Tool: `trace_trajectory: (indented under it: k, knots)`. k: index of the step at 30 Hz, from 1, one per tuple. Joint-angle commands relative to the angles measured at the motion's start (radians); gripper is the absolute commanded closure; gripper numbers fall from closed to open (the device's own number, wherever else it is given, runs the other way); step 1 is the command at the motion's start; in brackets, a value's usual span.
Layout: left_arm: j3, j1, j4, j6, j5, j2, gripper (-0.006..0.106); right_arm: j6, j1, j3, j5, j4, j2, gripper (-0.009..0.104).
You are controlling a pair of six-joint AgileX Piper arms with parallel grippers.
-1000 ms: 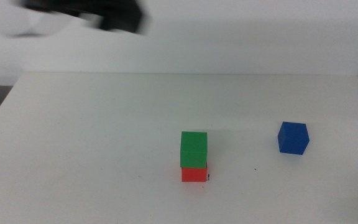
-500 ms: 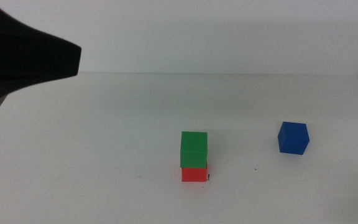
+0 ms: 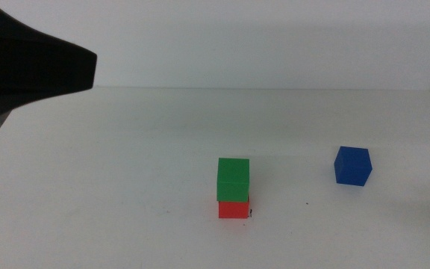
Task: Stack red cubes first, then green, then blue cubes in a specific spot.
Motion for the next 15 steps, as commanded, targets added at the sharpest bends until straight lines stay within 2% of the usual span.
trace_trajectory:
  k: [1, 5, 7, 11, 15]
  knots:
    - [0.004, 0.001, -0.004, 0.002, -0.006, -0.002, 0.007, 0.033, -0.009, -0.130, 0.093, 0.002, 0.152, 0.009]
    - [0.004, 0.001, -0.004, 0.002, -0.006, -0.003, 0.007, 0.011, -0.009, -0.421, 0.439, 0.063, 0.542, 0.009]
    - [0.004, 0.001, -0.003, 0.002, -0.006, -0.012, 0.007, 0.008, -0.009, -0.546, 0.568, 0.074, 0.686, 0.009]
    - [0.004, 0.001, 0.000, 0.002, -0.006, -0.012, 0.007, 0.016, -0.009, -0.707, 0.637, 0.085, 0.938, 0.009]
    - [0.004, 0.001, 0.000, 0.002, -0.012, -0.012, 0.007, -0.026, -0.009, -0.800, 0.553, 0.106, 1.135, 0.009]
